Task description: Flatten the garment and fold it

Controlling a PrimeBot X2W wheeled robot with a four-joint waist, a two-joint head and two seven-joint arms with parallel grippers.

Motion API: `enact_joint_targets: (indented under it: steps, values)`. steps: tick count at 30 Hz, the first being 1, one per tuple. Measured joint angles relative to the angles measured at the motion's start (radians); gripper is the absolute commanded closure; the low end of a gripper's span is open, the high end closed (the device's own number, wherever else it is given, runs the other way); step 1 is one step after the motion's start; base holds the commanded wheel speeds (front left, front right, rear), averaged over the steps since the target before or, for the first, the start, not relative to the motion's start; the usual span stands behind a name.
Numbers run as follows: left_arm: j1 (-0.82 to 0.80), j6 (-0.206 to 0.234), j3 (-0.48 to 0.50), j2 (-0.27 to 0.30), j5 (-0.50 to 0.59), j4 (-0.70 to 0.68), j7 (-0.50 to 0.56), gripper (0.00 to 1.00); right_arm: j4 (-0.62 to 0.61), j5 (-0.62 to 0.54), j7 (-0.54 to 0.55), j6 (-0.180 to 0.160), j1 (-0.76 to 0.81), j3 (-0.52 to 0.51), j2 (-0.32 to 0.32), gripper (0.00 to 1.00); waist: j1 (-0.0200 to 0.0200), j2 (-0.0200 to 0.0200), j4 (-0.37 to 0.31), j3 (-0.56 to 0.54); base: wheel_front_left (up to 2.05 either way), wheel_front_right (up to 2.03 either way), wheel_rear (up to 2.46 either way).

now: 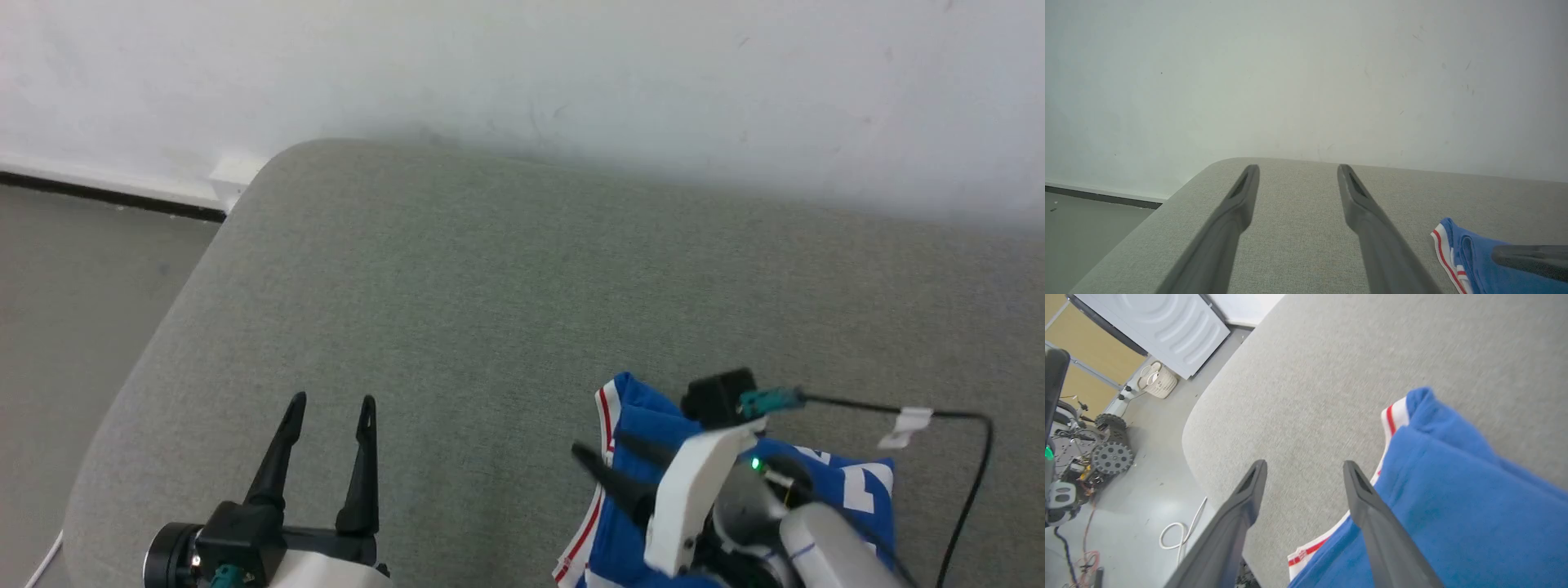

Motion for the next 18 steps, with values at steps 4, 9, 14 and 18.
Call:
enact_joint_targets:
  steps: [4, 9, 14, 18]
  values:
    - [0.0, -0.002, 0.004, 0.0, 0.0, 0.001, 0.0, 0.0, -0.028, -0.126, -0.096, 0.0, -0.072, -0.026, -0.059, 0.0, 0.0, 0.0, -0.029, -0.013, 0.0, 0.0, 0.0]
    - [-0.001, -0.007, 0.006, 0.0, -0.002, 0.001, 0.0, 0.0, -0.044, -0.293, -0.25, 0.0, -0.137, -0.078, -0.211, 0.0, 0.0, 0.0, -0.076, -0.025, 0.0, 0.0, 0.0]
    - [-0.002, -0.009, 0.01, -0.001, -0.021, 0.001, 0.0, 0.0, -0.061, -0.408, -0.39, 0.0, -0.149, -0.158, -0.318, 0.0, 0.0, 0.0, -0.126, -0.03, 0.0, 0.0, 0.0]
    - [-0.002, -0.008, 0.007, -0.001, -0.027, 0.001, 0.0, 0.0, -0.092, -0.453, -0.48, 0.0, -0.105, -0.262, -0.34, 0.0, 0.0, 0.0, -0.164, -0.03, 0.0, 0.0, 0.0]
